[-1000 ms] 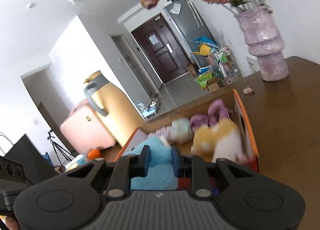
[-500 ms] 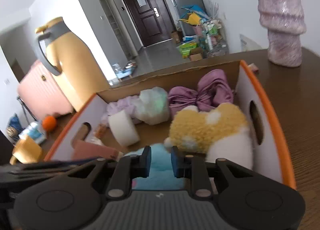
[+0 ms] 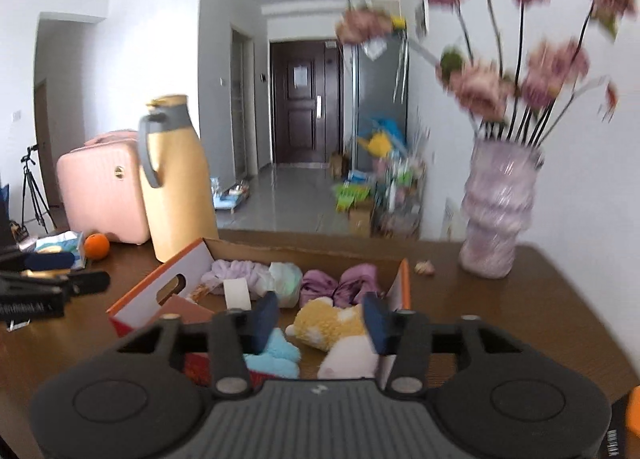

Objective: Organize soft objects

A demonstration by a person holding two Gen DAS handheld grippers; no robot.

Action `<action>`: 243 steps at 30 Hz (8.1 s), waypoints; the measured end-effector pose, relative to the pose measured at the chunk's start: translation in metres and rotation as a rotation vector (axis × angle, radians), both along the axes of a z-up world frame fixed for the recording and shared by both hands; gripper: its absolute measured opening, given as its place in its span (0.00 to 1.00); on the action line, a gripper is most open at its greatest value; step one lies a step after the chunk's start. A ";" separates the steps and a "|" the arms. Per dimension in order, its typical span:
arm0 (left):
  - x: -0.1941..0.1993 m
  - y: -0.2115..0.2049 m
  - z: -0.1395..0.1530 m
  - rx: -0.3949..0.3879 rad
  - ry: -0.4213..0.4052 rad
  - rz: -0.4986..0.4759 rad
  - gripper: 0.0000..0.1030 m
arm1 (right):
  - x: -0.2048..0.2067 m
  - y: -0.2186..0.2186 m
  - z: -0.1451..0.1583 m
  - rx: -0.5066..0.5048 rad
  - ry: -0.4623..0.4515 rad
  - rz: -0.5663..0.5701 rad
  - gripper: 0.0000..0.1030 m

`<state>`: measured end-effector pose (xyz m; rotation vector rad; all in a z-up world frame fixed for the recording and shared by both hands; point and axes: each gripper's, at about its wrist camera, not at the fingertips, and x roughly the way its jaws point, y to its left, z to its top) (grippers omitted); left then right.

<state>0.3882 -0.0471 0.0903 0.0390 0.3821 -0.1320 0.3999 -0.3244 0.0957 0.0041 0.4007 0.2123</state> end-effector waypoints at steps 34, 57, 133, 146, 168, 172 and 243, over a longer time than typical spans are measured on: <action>-0.259 0.029 -0.052 -0.083 -0.040 -0.003 0.98 | -0.283 0.032 -0.063 0.084 -0.134 -0.012 0.85; -0.129 0.011 -0.062 -0.121 0.118 0.008 0.86 | -0.156 0.009 -0.078 0.146 0.019 -0.041 0.70; -0.080 -0.048 -0.106 0.001 0.322 -0.149 0.47 | 0.020 0.009 -0.129 0.043 0.244 -0.085 0.75; -0.121 -0.022 -0.074 -0.057 0.237 -0.118 0.42 | -0.083 0.009 -0.106 0.128 0.181 -0.043 0.69; 0.078 -0.001 0.010 -0.130 0.167 0.021 0.43 | 0.035 0.036 -0.035 0.056 0.130 0.102 0.70; 0.144 -0.012 0.000 -0.157 0.241 0.054 0.54 | 0.113 0.057 -0.039 -0.013 0.222 0.113 0.70; -0.382 0.050 -0.062 0.027 -0.160 0.095 1.00 | -0.382 0.048 -0.104 0.141 -0.071 -0.094 1.00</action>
